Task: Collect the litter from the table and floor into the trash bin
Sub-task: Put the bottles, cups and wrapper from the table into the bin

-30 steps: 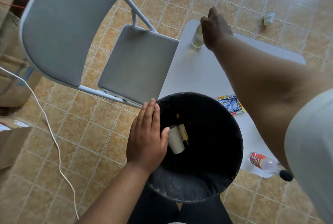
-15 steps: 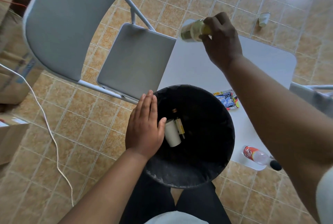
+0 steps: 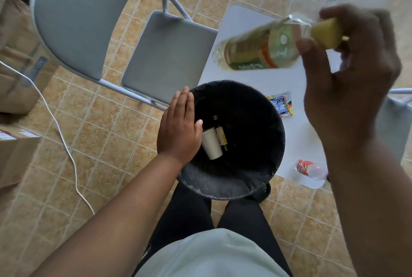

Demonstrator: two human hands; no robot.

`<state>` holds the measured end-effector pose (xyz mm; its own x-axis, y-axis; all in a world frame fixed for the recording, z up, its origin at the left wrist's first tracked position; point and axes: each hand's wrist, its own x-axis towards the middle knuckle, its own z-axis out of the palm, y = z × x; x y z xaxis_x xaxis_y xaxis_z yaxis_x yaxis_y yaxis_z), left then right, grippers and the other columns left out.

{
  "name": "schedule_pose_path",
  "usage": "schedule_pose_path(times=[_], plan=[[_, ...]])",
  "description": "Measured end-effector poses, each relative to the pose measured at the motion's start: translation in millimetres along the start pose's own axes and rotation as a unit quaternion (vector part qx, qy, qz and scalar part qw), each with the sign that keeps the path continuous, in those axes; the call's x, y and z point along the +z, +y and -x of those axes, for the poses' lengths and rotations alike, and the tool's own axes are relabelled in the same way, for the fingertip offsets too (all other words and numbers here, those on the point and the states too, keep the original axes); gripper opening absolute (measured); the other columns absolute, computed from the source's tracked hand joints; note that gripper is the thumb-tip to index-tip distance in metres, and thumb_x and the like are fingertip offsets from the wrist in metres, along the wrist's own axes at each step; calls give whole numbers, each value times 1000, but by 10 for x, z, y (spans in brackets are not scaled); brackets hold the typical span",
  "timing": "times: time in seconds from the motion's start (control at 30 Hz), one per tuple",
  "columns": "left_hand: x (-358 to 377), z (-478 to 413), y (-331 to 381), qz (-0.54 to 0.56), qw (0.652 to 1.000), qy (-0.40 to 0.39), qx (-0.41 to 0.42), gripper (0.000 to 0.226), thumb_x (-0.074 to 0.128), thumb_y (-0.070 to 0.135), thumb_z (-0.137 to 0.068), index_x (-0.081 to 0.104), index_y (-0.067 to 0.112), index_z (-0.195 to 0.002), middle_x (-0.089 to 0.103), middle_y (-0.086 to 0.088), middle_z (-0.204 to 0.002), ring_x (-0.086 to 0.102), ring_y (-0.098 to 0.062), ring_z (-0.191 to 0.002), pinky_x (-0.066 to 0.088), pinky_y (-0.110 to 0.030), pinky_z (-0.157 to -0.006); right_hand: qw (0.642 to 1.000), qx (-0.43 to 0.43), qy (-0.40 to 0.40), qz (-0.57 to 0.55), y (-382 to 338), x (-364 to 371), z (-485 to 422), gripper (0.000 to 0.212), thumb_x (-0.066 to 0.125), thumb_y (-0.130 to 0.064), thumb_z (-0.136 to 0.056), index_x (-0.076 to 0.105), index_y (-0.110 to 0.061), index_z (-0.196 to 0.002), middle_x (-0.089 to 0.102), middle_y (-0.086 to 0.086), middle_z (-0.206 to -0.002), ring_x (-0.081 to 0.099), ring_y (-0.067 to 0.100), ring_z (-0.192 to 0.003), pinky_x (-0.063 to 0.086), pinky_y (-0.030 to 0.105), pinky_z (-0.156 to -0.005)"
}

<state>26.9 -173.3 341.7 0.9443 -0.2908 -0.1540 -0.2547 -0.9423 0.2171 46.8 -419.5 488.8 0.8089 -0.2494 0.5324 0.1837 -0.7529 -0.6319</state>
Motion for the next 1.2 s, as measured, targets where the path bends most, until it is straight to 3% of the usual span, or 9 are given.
schedule_pose_path(times=[0.2,0.3,0.4,0.47,0.77,0.93,1.07,1.2], plan=[[-5,-8,4,-1,1000,-6,1,67,46,27,-93,24,4,-152,19,-11,-161,18,-27,-148,20,-40,-118,996,24,-67,-47,50,-134,287,31,60,-22,-100,61,1,-120,61,15,-100,66,16,-92,52,14,-76],[5,-5,5,-4,1000,-4,-2,67,45,27,-93,24,5,-152,19,-10,-162,18,-27,-148,19,-39,-117,986,73,-132,-74,101,94,519,34,69,-19,-92,56,-8,-122,63,6,-99,65,9,-90,54,14,-75],[12,-8,-4,-3,1000,4,0,67,45,27,-92,26,5,-152,21,-11,-161,19,-27,-148,20,-39,-117,969,96,-224,-49,205,349,767,31,72,-16,-85,59,-10,-111,63,6,-104,64,22,-88,59,41,-75],[18,-12,-11,0,1000,7,2,66,45,27,-92,27,5,-152,22,-11,-161,20,-27,-147,21,-40,-117,954,106,-280,-19,295,497,884,26,71,-19,-85,59,-9,-106,61,9,-105,63,32,-85,56,50,-70],[25,-9,-50,-4,1000,11,7,66,44,28,-93,25,5,-152,20,-11,-161,19,-27,-148,19,-39,-118,903,95,-401,120,459,938,1188,19,63,-19,-93,52,-10,-105,51,13,-94,54,35,-69,49,38,-57],[26,-9,-15,-5,1000,11,12,66,45,28,-93,26,4,-152,21,-12,-161,19,-28,-148,19,-40,-118,891,107,-412,158,453,1118,1206,18,59,-19,-95,56,-11,-111,53,14,-94,56,33,-74,30,27,-55],[26,-5,-18,-9,1000,12,14,67,46,28,-93,26,4,-152,21,-12,-161,20,-29,-148,19,-40,-119,877,116,-434,173,480,1217,1239,34,57,-18,-95,57,-14,-129,57,18,-106,60,37,-89,35,31,-65],[37,-9,-24,-10,1000,12,15,67,47,28,-93,26,3,-151,21,-12,-161,19,-29,-148,20,-41,-119,862,108,-456,191,489,1183,1375,46,63,-10,-91,52,-16,-136,59,15,-110,63,36,-90,41,31,-66]])
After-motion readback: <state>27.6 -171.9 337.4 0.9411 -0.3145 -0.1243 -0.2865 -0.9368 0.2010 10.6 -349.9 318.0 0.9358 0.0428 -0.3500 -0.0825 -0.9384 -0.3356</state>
